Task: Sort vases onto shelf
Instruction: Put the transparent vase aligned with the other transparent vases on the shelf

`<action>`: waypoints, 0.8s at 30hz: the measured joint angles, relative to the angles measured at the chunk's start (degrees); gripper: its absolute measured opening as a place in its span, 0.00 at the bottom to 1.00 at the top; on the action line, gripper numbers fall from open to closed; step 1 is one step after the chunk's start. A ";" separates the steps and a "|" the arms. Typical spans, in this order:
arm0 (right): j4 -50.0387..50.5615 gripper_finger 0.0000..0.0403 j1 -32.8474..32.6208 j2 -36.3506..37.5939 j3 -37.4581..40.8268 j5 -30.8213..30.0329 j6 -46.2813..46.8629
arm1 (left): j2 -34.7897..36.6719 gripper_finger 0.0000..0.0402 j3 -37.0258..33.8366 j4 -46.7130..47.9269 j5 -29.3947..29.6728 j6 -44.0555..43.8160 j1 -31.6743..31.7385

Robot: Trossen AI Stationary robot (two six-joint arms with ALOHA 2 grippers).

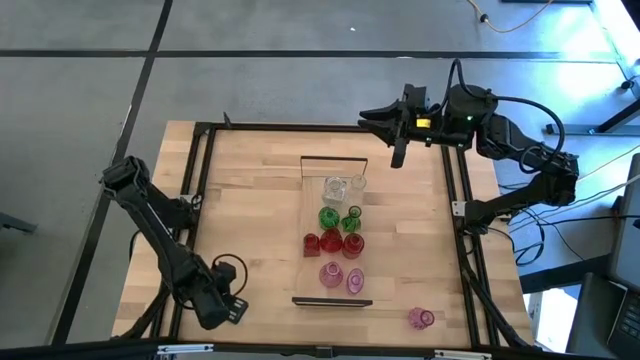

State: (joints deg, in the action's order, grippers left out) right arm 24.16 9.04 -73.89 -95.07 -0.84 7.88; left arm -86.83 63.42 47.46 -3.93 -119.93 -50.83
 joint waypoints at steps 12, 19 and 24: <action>-0.02 0.21 0.00 0.00 0.01 0.44 2.31 | 0.00 0.20 0.00 0.35 0.10 0.27 0.07; -0.02 0.21 0.00 0.00 0.00 0.44 2.32 | 0.05 0.03 0.07 1.29 3.08 2.83 0.68; -0.02 0.21 0.00 0.00 0.01 0.44 2.34 | 0.07 0.05 0.07 2.91 4.18 9.71 4.48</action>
State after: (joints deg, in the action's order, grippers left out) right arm 24.14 9.04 -73.89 -95.06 -0.40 10.22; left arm -86.76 63.48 50.37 0.25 -110.23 -46.34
